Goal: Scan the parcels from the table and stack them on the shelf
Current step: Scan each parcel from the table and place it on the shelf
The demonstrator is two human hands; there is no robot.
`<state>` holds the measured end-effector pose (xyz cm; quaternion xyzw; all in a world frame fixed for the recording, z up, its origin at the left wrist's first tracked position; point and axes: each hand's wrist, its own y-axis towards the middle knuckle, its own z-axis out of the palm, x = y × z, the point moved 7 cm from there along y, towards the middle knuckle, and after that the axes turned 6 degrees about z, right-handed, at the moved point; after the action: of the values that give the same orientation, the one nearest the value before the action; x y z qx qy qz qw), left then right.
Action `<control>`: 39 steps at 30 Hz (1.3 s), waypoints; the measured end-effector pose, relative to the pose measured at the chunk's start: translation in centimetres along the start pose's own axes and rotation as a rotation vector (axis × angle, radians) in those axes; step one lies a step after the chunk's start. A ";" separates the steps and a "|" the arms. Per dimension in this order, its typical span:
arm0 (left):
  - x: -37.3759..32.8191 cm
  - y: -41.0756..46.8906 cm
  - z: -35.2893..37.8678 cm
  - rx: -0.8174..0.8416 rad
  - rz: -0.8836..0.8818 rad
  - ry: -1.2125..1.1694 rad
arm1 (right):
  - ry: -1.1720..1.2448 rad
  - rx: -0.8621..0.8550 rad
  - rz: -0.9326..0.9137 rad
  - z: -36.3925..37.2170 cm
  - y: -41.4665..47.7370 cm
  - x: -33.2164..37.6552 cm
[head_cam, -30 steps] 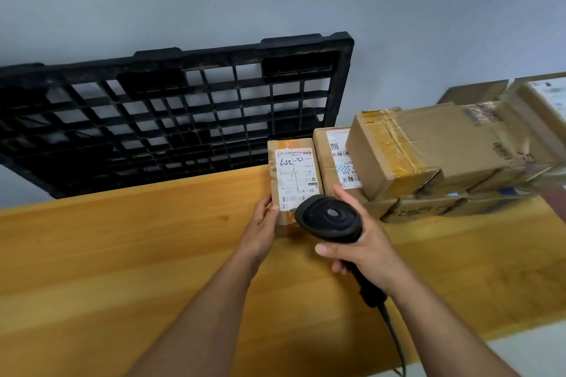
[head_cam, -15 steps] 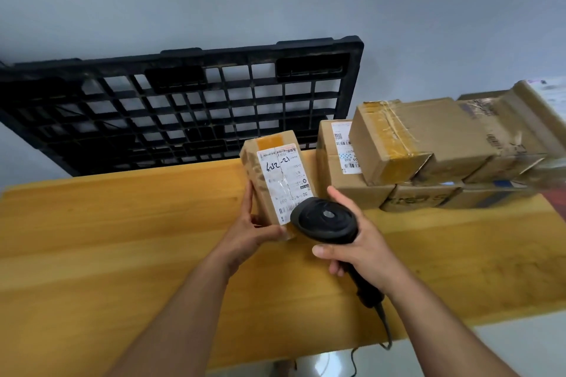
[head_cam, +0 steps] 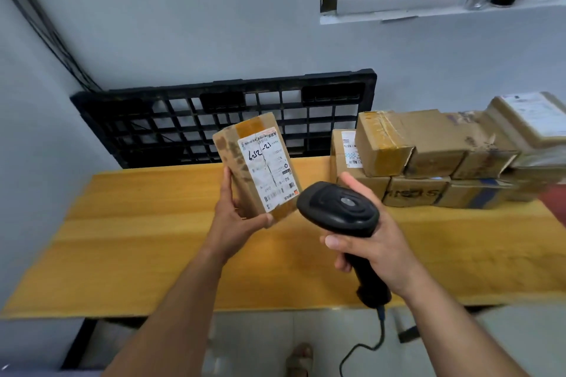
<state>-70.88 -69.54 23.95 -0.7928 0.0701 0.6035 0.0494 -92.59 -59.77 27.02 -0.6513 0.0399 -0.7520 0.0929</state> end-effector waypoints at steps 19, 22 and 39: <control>-3.9 -16.7 -9.6 -0.296 0.058 0.237 | -0.048 0.267 -0.085 8.5 -11.0 0.4; -3.9 -18.5 -10.9 -0.341 0.043 0.248 | -0.054 0.308 -0.090 9.7 -11.5 0.3; -2.2 -26.4 -22.5 -0.593 -0.086 0.331 | -0.068 0.427 -0.116 17.6 -13.2 1.5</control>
<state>-45.61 -47.09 31.91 -0.8620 -0.1348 0.4582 -0.1697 -76.54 -46.05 33.49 -0.6430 -0.1609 -0.7251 0.1867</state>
